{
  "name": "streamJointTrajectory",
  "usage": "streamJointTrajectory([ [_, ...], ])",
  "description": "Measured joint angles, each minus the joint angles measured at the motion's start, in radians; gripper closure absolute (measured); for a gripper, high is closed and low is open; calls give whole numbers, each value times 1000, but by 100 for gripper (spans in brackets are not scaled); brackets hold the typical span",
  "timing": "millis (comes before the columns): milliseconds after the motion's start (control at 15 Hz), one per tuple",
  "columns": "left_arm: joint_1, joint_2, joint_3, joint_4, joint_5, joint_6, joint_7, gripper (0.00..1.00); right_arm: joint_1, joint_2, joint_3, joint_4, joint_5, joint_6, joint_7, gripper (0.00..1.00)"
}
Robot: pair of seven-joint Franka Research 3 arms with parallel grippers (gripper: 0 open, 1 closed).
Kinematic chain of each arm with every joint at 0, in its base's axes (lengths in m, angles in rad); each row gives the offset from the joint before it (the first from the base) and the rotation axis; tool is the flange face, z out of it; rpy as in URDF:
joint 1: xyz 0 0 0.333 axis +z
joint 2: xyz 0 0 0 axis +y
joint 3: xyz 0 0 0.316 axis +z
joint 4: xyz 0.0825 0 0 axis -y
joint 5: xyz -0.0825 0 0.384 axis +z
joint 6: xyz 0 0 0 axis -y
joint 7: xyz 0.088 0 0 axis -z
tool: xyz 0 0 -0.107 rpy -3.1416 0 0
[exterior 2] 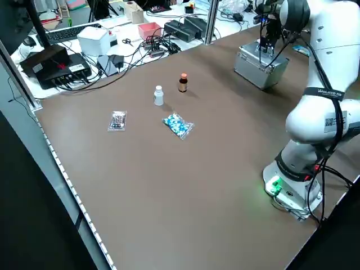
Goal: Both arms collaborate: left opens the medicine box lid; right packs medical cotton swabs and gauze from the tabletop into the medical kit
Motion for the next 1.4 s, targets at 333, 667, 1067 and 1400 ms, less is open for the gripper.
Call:
streamJointTrajectory([
  [333, 0, 0, 16, 10, 0, -2, 0, 42, 20, 51, 2, -2, 90, -1, -57, 1],
  [667, 0, 0, 17, 11, 1, -8, 0, 63, 58, 90, 2, -3, 208, -1, -168, 4],
  [1067, -1, 0, 18, 11, 3, -9, 0, 80, 82, 121, 3, -3, 281, -1, -202, 9],
  [1400, -1, 1, 19, 11, 8, -13, 0, 92, 84, 121, 1, -3, 291, 0, -202, 11],
])
